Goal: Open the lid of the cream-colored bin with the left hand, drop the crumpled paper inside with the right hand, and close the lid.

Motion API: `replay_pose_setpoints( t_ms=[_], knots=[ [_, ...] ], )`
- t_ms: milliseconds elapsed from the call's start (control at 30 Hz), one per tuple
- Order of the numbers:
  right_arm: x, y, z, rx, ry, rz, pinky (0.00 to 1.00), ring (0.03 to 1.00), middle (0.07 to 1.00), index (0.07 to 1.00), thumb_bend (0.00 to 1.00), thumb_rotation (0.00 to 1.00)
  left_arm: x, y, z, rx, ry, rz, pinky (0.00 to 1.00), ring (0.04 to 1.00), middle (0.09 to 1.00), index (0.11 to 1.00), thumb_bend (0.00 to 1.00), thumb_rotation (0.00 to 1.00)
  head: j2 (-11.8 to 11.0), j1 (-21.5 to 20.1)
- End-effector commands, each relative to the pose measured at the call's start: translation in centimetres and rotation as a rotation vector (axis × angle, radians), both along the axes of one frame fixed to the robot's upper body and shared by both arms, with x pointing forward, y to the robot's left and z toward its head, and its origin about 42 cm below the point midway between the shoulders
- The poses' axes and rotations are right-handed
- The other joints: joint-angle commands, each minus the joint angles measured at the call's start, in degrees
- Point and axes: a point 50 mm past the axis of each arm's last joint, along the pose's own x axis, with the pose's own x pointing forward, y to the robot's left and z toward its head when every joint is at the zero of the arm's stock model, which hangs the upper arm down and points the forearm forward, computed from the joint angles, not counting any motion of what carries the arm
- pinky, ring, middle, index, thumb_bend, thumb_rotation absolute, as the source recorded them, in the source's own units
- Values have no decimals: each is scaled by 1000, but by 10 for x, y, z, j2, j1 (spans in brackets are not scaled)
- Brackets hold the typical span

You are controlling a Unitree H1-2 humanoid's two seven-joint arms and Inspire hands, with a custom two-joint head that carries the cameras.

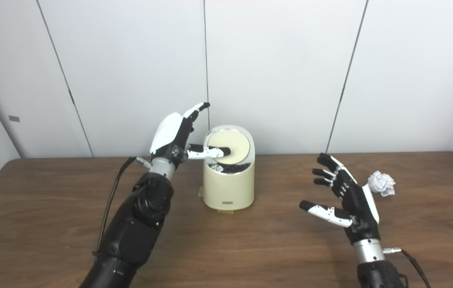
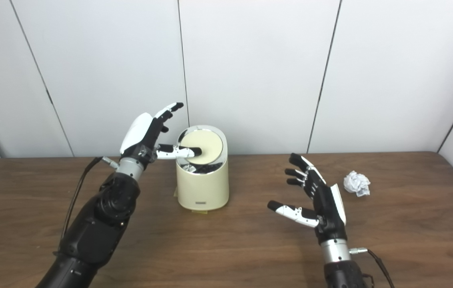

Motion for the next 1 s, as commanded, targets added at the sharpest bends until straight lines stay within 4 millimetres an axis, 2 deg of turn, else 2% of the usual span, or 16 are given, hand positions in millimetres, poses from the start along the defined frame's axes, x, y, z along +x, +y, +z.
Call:
replay_pose_setpoints(
  t_ms=[0,200,333,800,967],
  knots=[
    [-26,4,-44,29,122,-22,683,764,849,841,752,207,9,-6,41,17,-107,-17,740,900,935,950,986,328,2,-1],
    [-28,4,-43,37,123,-23,684,765,851,844,750,205,10,-8,37,49,-86,-21,779,927,957,960,996,339,3,-3],
    [-28,5,-43,41,123,-23,681,764,849,843,749,195,11,-10,36,87,-76,-20,785,933,965,966,979,310,4,-4],
    [-33,6,-45,43,130,-27,689,768,847,840,761,219,16,-14,32,202,-110,41,724,901,938,950,923,224,10,-6],
    [-33,7,-45,42,137,-31,701,773,843,840,752,199,17,-15,31,209,-123,62,744,916,947,953,900,197,10,-6]
  ],
)
